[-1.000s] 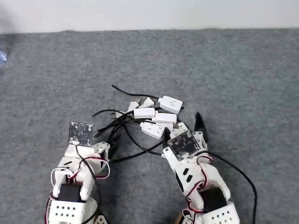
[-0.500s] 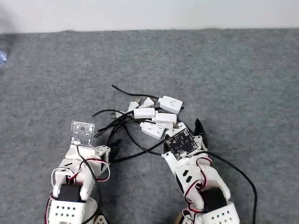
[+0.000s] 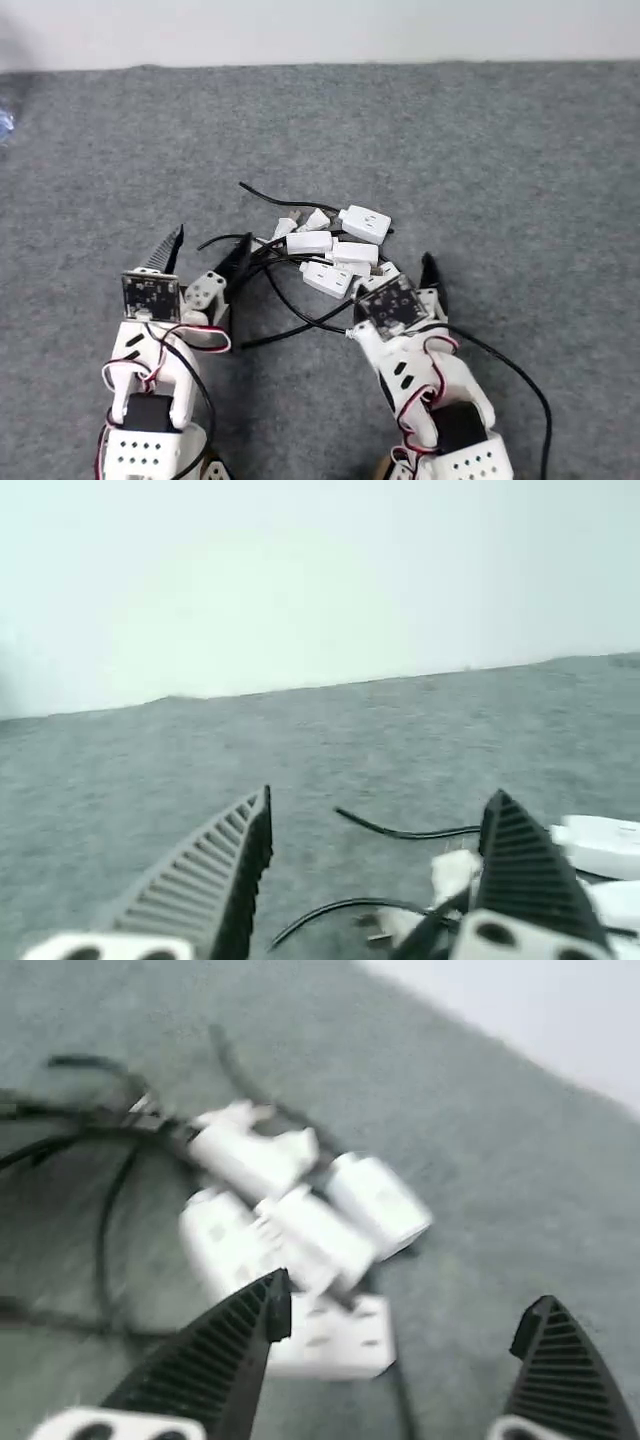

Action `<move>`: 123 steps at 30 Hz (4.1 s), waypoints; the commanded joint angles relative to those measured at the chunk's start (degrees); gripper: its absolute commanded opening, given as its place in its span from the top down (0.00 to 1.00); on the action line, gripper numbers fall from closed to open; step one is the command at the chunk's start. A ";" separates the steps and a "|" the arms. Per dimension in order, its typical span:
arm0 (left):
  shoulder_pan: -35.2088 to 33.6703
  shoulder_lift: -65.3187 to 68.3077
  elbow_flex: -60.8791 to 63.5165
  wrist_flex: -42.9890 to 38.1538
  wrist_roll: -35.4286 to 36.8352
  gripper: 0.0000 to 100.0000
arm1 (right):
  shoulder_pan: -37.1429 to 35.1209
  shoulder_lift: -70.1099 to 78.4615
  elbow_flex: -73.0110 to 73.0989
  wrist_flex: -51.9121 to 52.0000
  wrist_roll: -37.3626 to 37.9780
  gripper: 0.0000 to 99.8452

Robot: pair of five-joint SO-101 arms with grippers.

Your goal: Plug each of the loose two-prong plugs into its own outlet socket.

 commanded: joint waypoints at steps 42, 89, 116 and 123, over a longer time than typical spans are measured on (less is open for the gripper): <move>12.75 -0.44 -0.84 20.84 -40.53 0.68 | 2.86 -1.19 1.05 2.51 33.58 0.64; -5.98 -0.44 -0.84 0.00 0.70 0.68 | 20.79 -1.10 1.05 -9.10 -0.88 0.64; -6.07 -0.18 -0.84 0.18 0.70 0.68 | 8.48 -1.19 1.05 2.33 10.11 0.69; 0.97 -0.35 -0.84 9.23 0.53 0.68 | 8.75 -1.19 0.88 4.88 10.55 1.00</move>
